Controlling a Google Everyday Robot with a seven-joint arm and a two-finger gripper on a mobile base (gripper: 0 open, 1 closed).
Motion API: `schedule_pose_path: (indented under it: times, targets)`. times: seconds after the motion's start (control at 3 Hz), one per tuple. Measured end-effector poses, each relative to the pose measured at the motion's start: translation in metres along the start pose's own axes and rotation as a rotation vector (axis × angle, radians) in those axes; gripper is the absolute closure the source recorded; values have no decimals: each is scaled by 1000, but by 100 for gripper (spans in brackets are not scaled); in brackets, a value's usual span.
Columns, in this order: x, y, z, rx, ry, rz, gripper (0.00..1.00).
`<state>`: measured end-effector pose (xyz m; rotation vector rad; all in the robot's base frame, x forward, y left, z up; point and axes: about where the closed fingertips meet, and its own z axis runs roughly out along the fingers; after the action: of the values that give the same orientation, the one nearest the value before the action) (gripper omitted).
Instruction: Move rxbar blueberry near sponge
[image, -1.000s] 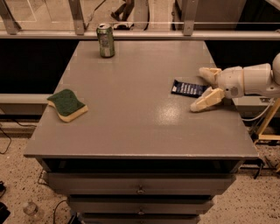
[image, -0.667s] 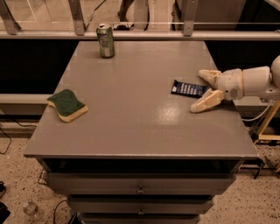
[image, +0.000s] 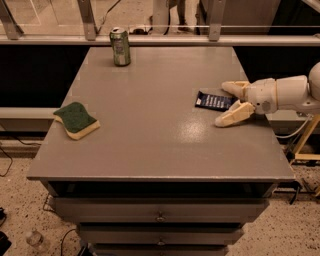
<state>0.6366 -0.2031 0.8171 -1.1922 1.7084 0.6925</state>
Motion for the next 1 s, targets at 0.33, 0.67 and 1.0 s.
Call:
schedule_pose_path:
  times: [0.33, 0.67, 1.0]
  targets:
    - [-2, 0, -1, 0, 0, 0, 62]
    - [-6, 0, -2, 0, 0, 0, 85]
    - [-9, 0, -4, -1, 0, 0, 100]
